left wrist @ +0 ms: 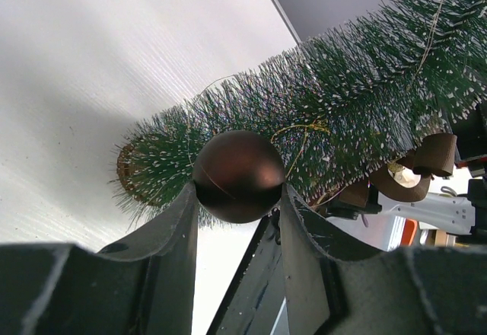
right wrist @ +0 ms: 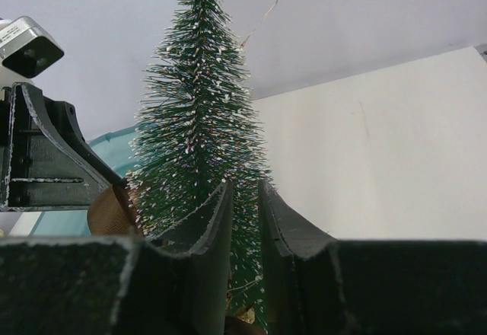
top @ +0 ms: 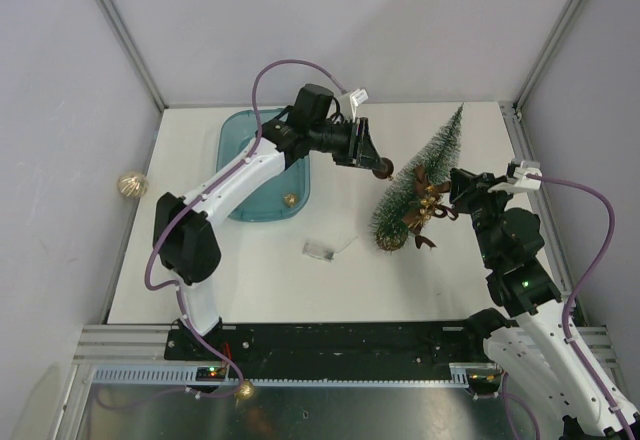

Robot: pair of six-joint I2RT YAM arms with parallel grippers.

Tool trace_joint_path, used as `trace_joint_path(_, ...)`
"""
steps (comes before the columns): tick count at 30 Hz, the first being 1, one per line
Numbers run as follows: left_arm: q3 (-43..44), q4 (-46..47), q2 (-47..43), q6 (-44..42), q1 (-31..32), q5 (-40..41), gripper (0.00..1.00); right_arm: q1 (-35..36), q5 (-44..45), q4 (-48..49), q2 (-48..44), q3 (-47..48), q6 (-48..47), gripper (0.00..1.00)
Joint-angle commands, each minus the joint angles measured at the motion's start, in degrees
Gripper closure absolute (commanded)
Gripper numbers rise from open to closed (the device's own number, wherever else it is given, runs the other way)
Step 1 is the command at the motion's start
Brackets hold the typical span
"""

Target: Decorate the small christmas tree

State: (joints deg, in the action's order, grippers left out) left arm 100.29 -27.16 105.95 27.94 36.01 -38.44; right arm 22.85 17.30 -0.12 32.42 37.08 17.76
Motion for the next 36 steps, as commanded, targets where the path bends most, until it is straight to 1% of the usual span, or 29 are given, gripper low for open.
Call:
trace_joint_path(1,1.8,0.7,-3.5,-1.5,-0.2,-1.9,0.79,-0.2,0.5,2.0,-0.3,0.0,-0.4,0.76)
trace_joint_path(10,0.8,0.0,-4.0,-4.3,1.3,-0.4,0.78,-0.2,0.4,1.6,-0.2,0.0,-0.2,0.76)
trace_joint_path(22,5.0,-0.3,-2.3,-3.6,3.6,-0.1,0.79,-0.1,-0.6,1.3,0.2,0.0,1.0,0.76)
trace_joint_path(36,-0.8,-0.2,-3.5,-5.5,3.8,2.4,0.79,0.0,-0.3,0.6,-0.3,0.0,0.8,0.76)
